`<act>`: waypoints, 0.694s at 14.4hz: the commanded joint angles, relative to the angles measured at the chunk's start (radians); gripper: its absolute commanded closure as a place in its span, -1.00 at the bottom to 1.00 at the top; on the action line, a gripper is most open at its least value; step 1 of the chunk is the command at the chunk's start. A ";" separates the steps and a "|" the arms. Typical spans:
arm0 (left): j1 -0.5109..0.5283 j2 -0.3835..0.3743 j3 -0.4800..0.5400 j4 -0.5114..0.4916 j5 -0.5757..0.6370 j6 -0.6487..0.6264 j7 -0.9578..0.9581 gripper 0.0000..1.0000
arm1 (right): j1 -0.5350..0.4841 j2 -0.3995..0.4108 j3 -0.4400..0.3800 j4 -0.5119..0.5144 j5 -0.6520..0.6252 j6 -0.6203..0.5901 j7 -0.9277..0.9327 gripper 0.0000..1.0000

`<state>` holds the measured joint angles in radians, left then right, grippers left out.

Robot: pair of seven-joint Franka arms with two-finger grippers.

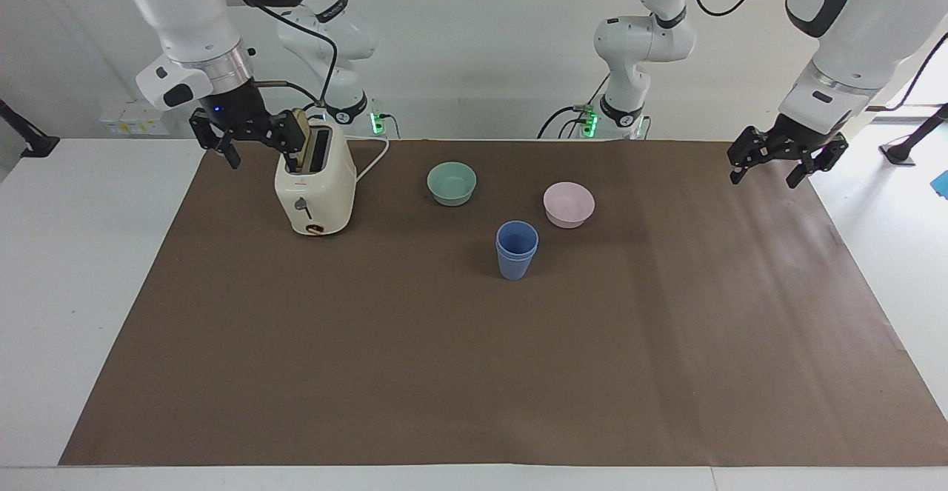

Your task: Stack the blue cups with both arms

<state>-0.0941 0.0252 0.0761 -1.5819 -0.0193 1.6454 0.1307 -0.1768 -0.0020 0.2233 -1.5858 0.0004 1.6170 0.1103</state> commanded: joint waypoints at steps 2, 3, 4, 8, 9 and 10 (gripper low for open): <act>0.008 0.002 -0.006 0.014 0.004 -0.025 0.003 -1.00 | -0.013 -0.026 0.005 -0.033 0.018 0.021 -0.031 -1.00; 0.008 0.001 -0.006 0.013 0.004 -0.027 0.003 -1.00 | -0.013 -0.026 0.005 -0.033 0.018 0.020 -0.031 -1.00; 0.008 -0.001 -0.006 0.010 0.004 -0.027 0.003 -1.00 | -0.013 -0.026 0.005 -0.033 0.018 0.020 -0.031 -1.00; 0.008 -0.004 -0.006 0.005 0.004 -0.026 0.004 -1.00 | -0.006 -0.026 0.005 -0.033 0.018 0.021 -0.031 -1.00; 0.008 -0.004 -0.006 0.005 0.004 -0.025 0.004 -1.00 | -0.004 -0.026 0.005 -0.033 0.018 0.021 -0.031 -1.00; 0.008 -0.004 -0.006 0.005 0.004 -0.025 0.004 -1.00 | -0.003 -0.026 0.005 -0.033 0.018 0.021 -0.031 -1.00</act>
<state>-0.0941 0.0252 0.0761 -1.5819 -0.0193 1.6366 0.1307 -0.1745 -0.0021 0.2273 -1.5864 0.0005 1.6170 0.1103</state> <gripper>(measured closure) 0.000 0.000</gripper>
